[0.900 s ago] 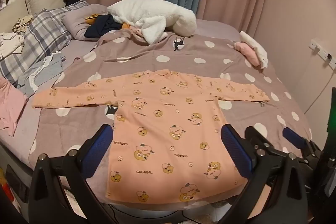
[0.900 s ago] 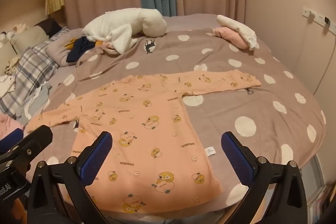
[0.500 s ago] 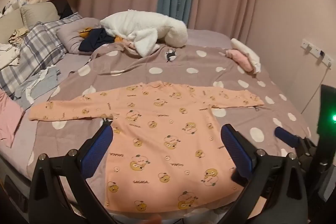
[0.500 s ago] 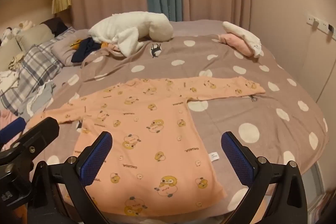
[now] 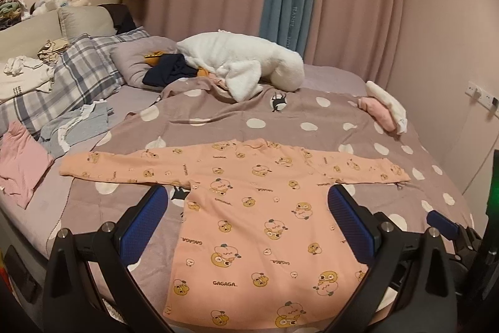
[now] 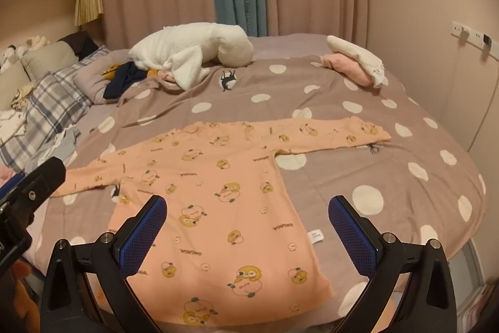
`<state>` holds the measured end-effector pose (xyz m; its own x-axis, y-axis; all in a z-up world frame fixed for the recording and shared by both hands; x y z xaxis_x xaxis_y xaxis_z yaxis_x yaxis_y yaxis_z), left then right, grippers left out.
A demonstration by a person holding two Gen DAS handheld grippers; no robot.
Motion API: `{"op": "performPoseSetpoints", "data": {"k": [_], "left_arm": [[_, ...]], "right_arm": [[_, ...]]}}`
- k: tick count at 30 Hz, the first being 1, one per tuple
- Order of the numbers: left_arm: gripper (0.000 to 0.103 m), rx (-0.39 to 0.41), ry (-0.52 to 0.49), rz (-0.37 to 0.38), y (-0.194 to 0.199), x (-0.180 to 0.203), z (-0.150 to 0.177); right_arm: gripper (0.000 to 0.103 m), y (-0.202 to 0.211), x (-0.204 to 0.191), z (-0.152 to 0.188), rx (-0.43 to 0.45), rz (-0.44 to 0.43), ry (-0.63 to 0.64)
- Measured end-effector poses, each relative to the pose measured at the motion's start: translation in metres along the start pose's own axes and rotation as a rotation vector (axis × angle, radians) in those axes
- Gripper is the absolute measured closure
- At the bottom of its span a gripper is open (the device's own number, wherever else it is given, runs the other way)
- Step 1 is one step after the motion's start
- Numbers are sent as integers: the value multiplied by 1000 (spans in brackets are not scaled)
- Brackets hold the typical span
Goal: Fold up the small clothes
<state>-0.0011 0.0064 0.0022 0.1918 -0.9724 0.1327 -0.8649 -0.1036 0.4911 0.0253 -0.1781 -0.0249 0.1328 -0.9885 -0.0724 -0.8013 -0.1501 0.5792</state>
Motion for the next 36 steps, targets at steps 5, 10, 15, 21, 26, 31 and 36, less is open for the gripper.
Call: {"op": "performPoseSetpoints", "data": {"k": [5,10,15,21,26,31,36], "left_arm": [[0,31,-40,-66,1,4,4],[0,-1,-38,-29,-3,3,5],[0,26,-64,-127,-3,7,8],[0,-4,7,-75,-8,2,7],[0,-31,13,-33,-11,6,6],[0,14,-37,-64,-4,13,7],[0,31,6,-49,3,4,4]], "right_arm": [[0,1,-1,0,16,-1,-5],[0,-2,-3,1,7,-25,-8],[0,-3,-3,3,22,-9,-13],[0,5,-4,3,98,-7,10],[0,2,-3,1,100,-51,-4],[0,-4,-7,2,68,-58,0],[0,-5,-2,4,68,-21,-42]]}}
Point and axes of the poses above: each gripper's, at about its wrist camera, not at the fingertips, and y roughly against the way its jaws point, x to its right, z to its underside, the point moved 1 cm from there along -y, roughly the way its jaws point, and after that the axes turned 2 degrees about -z, right-handed, at the moved point
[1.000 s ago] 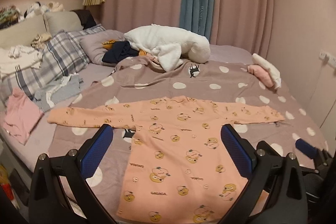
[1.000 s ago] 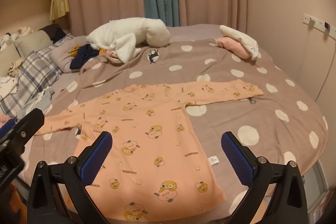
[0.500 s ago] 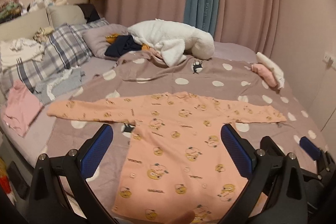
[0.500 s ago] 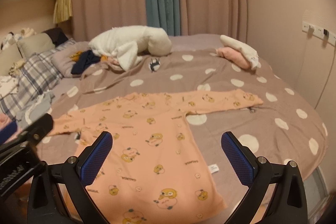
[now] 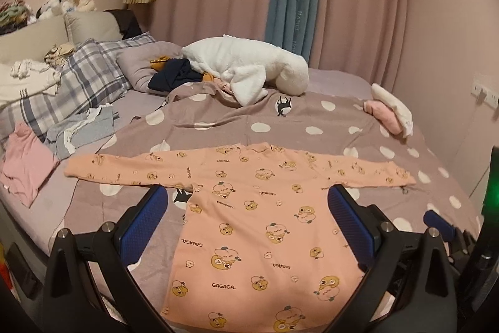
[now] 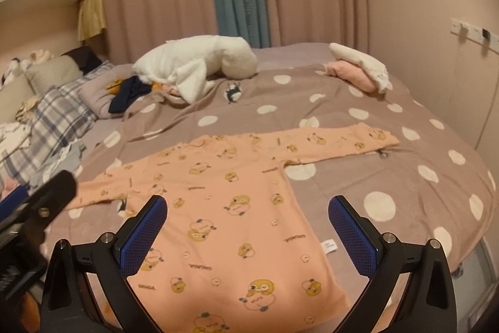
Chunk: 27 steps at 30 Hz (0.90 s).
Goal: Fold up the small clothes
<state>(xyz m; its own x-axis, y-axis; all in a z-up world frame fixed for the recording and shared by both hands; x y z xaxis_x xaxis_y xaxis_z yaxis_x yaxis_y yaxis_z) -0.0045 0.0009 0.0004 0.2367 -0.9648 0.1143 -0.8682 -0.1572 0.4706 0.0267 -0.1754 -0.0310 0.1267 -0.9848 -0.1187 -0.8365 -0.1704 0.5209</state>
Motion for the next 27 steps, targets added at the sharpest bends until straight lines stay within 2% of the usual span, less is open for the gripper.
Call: {"op": "performPoseSetpoints", "data": {"k": [3,13,18,21,25,27], "left_arm": [[1,4,-5,-30,0,-2,-2],[0,24,-7,-52,6,-6,-2],[0,40,11,-88,7,-16,7],[1,37,2,-98,4,-18,15],[1,2,-8,-62,0,-14,25],[0,15,-17,-40,3,-10,31]], "right_arm": [[0,1,4,-1,7,24,-9],[0,3,13,-1,9,84,-11],[0,12,26,4,31,83,-57],[0,17,34,11,53,129,-74],[0,19,40,20,53,142,-88],[0,19,42,24,48,128,-95]]}}
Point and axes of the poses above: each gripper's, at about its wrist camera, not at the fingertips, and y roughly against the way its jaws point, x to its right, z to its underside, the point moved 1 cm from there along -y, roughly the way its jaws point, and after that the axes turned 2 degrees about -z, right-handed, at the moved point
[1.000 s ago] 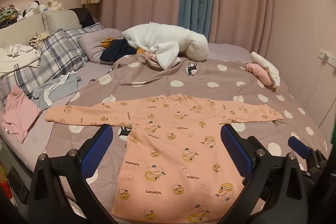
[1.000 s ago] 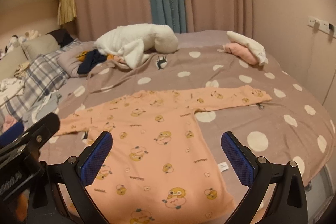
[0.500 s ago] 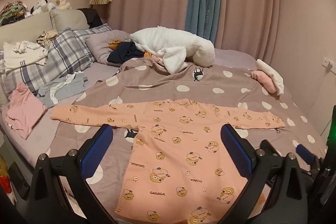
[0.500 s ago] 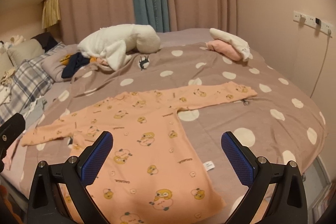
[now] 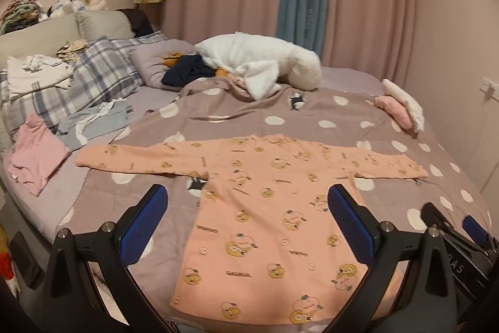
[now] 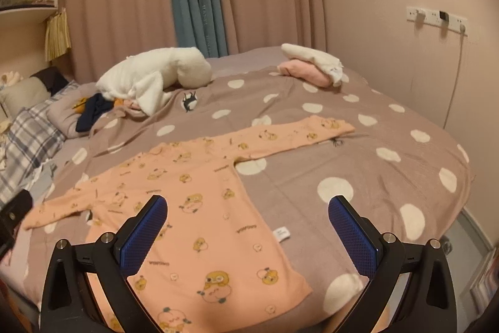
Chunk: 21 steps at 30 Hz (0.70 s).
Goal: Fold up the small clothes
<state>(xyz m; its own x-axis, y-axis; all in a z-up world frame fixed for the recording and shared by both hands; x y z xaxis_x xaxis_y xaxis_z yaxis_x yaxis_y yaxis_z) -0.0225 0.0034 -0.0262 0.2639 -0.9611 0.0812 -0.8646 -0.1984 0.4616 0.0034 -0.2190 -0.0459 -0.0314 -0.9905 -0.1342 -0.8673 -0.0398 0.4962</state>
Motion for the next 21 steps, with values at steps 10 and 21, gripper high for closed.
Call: {"op": "performPoseSetpoints", "data": {"k": [10,21], "left_arm": [[0,-11,-9,-5,2,4,16],[0,47,13,-22,9,6,10]], "right_arm": [[0,16,-5,7,77,-26,59],[0,16,-8,6,109,-203,32]]}}
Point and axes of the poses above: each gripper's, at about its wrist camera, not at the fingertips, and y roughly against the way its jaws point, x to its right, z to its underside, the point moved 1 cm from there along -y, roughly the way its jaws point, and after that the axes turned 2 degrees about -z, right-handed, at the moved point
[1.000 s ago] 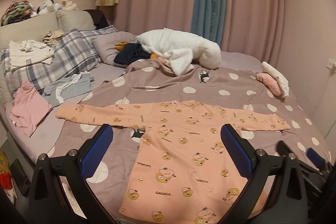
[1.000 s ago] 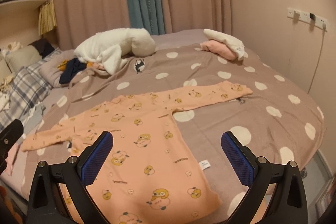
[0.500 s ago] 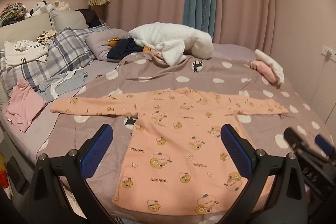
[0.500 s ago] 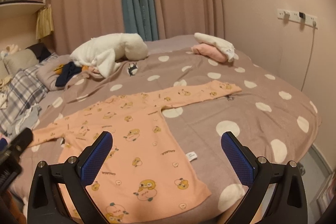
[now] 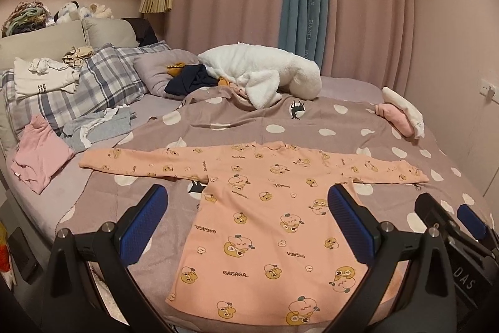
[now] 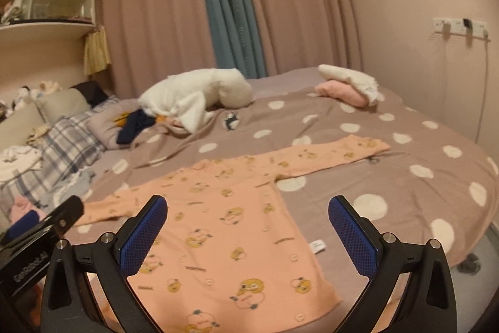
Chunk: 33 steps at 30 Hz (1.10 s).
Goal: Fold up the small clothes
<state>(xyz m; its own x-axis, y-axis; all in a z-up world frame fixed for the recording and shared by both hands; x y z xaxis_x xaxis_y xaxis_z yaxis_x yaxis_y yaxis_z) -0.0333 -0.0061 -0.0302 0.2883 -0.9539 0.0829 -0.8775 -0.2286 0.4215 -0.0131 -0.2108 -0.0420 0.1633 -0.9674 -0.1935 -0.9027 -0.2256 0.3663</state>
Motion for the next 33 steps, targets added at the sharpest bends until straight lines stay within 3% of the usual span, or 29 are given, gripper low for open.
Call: {"op": "performPoseSetpoints", "data": {"k": [13,21,25,33], "left_arm": [[0,-8,12,-49,-8,-8,10],[0,-39,20,-63,-18,-8,16],[0,-42,20,-62,-21,-7,18],[0,-45,17,-41,-28,-4,22]], "right_arm": [[0,-4,1,5,5,25,6],[0,-11,-3,9,-33,-4,25],[0,-15,-3,11,-58,-46,18],[0,-19,3,13,-47,-18,-3]]}}
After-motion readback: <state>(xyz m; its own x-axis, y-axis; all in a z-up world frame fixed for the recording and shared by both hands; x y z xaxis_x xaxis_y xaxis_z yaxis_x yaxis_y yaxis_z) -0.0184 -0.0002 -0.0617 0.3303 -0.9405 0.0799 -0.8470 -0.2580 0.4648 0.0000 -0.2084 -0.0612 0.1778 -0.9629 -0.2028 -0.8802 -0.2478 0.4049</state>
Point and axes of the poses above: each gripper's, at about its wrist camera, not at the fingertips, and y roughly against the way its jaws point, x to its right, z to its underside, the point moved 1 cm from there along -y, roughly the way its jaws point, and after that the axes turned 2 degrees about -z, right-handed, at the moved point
